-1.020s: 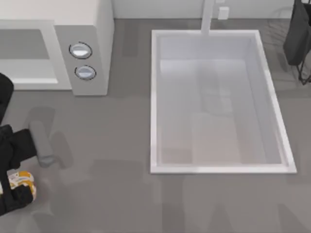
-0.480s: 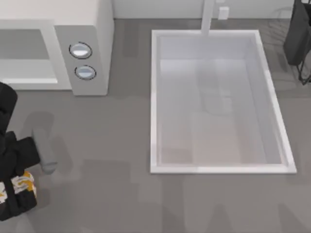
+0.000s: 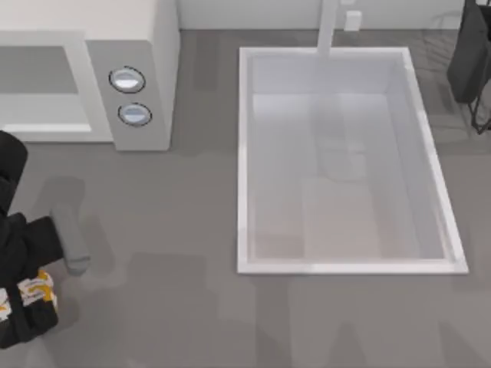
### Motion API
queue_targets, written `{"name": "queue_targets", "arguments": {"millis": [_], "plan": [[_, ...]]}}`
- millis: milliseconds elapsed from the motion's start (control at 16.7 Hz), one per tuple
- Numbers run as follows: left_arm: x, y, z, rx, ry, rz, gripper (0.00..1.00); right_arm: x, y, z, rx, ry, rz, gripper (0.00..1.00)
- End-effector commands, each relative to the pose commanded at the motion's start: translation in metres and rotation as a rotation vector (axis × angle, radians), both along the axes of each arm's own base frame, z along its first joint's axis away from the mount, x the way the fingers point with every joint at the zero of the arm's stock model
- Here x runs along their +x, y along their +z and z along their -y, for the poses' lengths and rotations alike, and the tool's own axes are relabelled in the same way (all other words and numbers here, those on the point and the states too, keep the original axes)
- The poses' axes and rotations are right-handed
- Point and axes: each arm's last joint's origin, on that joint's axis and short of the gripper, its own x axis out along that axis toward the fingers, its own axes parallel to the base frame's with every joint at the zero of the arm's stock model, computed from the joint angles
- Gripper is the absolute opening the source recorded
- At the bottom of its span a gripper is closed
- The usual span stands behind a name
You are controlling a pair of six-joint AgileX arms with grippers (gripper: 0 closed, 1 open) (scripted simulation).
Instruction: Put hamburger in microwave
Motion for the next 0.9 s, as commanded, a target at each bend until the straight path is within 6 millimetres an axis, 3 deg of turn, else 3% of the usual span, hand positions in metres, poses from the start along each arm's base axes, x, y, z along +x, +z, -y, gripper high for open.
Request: {"name": "queue_targets", "arguments": {"millis": [300,780,840,900], "plan": [[0.0,0.0,0.0,0.0,0.0,0.0,0.02,0.0,0.0,0.0,0.0,0.0,0.0,1.0],[0.0,0.0,0.0,0.0,0.0,0.0,0.0,0.0,0.0,0.0,0.0,0.0,0.0,1.0],[0.0,0.022,0.0,-0.014,0.016,0.011,0.0,0.0,0.0,0.0,0.0,0.0,0.0,1.0],[0.0,0.023,0.0,-0.014,0.015,0.011,0.0,0.0,0.0,0.0,0.0,0.0,0.0,1.0]]}}
